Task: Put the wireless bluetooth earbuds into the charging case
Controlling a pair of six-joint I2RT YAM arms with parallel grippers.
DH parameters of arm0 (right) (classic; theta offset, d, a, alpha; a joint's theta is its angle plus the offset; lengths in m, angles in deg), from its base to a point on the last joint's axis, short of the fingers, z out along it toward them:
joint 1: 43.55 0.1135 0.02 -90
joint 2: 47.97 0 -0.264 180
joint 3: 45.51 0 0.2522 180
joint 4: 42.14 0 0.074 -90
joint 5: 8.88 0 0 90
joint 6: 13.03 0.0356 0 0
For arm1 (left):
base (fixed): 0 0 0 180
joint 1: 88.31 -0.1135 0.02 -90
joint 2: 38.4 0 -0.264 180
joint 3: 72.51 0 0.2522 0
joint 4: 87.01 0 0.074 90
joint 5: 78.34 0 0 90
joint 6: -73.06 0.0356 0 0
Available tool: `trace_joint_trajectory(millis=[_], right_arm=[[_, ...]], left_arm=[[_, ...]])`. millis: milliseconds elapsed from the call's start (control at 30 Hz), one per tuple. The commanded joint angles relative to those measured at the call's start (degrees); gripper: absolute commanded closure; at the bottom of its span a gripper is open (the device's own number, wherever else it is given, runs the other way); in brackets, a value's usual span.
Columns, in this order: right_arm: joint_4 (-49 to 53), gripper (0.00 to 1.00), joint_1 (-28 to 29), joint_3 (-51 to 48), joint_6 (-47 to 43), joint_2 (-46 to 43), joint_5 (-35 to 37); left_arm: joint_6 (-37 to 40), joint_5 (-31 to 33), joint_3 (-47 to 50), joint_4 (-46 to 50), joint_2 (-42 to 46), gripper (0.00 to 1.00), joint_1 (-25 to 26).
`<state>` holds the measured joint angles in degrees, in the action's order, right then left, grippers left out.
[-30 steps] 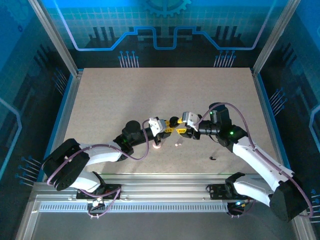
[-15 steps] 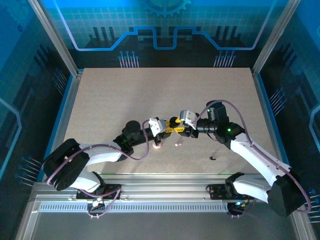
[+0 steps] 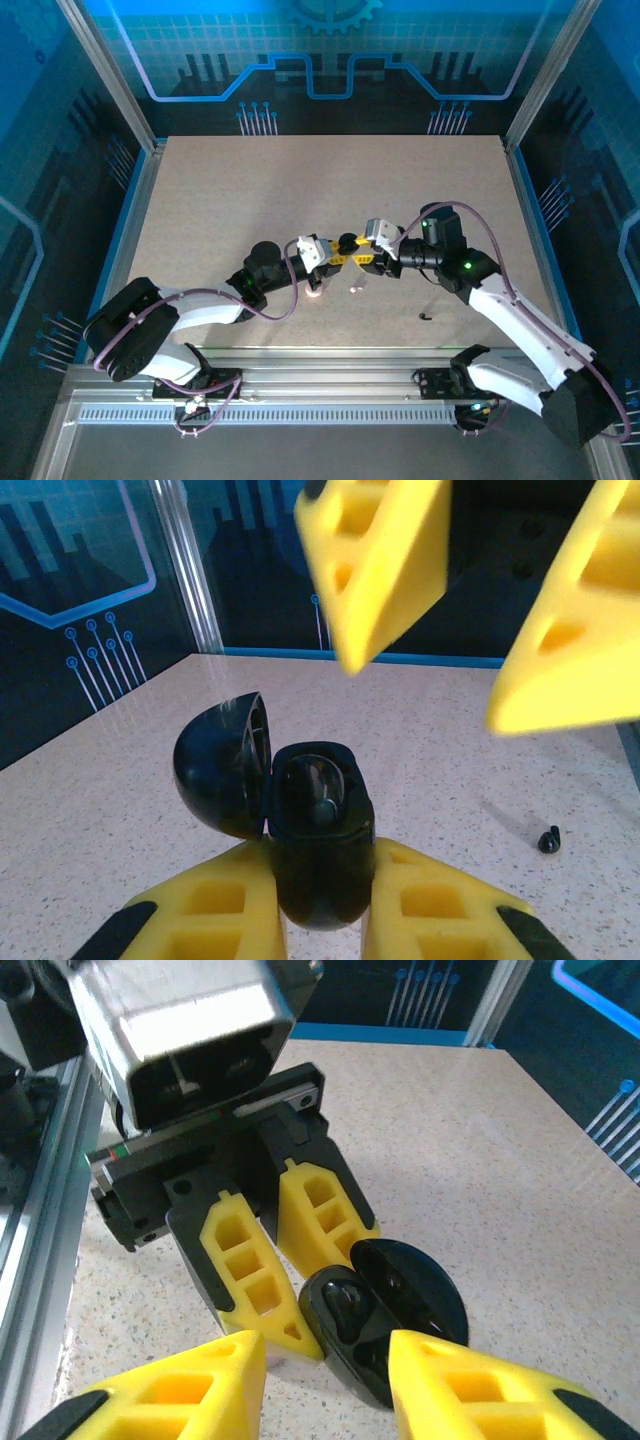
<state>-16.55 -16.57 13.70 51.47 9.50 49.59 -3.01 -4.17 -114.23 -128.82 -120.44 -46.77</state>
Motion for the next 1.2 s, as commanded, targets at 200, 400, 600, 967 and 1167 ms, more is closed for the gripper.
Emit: trace_joint_trajectory(millis=[200, 400, 600, 967, 1167], right_arm=[[21.32, 0.64, 0.37, 4.6, 28.7, -6.39, 20.15], [38.43, 0.6, 0.48, 5.26, 48.45, -5.41, 30.02], [46.67, 0.61, -0.8, 2.25, 61.31, 2.16, 33.98], [49.59, 0.57, -4.78, -5.92, 76.34, 3.34, 28.12], [43.36, 0.57, -5.59, -11.71, 80.4, 3.91, 27.61]], left_arm=[[-1.34, 3.22, 4.77, -5.85, -0.91, 0.91, 0.47], [-2.44, 4.1, 7.45, -8.15, -1.07, 0.91, 0.53], [-2.64, 4.59, 8.78, -8.52, -0.51, 0.91, 0.48], [-2.87, 4.98, 9.85, -8.94, 0.05, 0.91, 0.47], [-3.12, 4.95, 10.02, -9.99, -0.93, 0.91, 0.41]])
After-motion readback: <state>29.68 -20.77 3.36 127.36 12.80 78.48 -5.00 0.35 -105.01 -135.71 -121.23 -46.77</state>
